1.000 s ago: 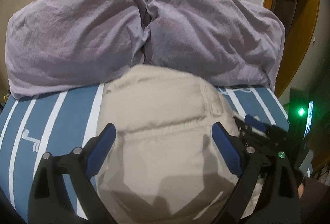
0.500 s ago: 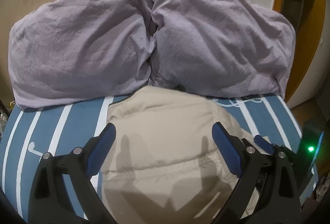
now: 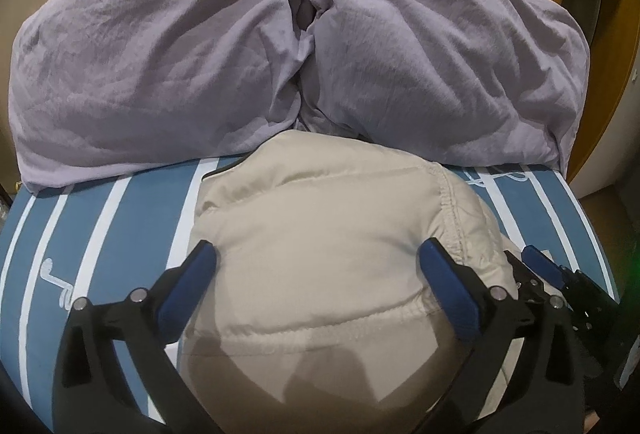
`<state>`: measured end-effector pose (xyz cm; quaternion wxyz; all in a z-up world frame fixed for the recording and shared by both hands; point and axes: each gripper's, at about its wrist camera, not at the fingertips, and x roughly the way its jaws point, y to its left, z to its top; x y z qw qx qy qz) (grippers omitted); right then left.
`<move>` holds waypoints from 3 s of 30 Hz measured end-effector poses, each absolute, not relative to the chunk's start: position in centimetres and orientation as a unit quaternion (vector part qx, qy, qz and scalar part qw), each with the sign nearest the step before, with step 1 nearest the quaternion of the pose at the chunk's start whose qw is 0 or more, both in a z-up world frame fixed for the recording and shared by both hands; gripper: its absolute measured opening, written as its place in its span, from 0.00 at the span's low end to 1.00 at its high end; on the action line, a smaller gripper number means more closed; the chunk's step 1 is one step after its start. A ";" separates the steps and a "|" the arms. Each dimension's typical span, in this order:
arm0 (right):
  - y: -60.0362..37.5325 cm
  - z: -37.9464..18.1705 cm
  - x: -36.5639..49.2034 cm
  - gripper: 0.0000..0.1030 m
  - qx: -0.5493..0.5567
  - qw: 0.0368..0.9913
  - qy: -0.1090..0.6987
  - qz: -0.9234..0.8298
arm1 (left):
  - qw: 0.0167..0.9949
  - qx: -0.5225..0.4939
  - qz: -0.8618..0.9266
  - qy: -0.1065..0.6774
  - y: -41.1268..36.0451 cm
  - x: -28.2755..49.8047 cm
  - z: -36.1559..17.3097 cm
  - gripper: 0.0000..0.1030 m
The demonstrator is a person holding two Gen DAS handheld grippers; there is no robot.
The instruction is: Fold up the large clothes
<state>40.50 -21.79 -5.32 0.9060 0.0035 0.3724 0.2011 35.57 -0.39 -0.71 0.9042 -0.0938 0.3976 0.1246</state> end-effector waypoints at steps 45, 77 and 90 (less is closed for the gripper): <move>-23.3 -3.6 40.3 0.70 0.014 0.895 0.396 0.205 | 0.901 -0.139 0.115 0.394 1.4 33.8 -0.8 0.98; -28.5 -11.2 42.8 0.99 0.334 0.623 0.616 0.348 | 0.742 -0.518 -0.020 0.425 10.9 29.1 -8.2 0.98; -26.9 -10.7 42.8 0.82 0.348 0.609 0.591 0.397 | 0.728 -0.551 -0.039 0.407 11.9 28.5 -7.4 0.85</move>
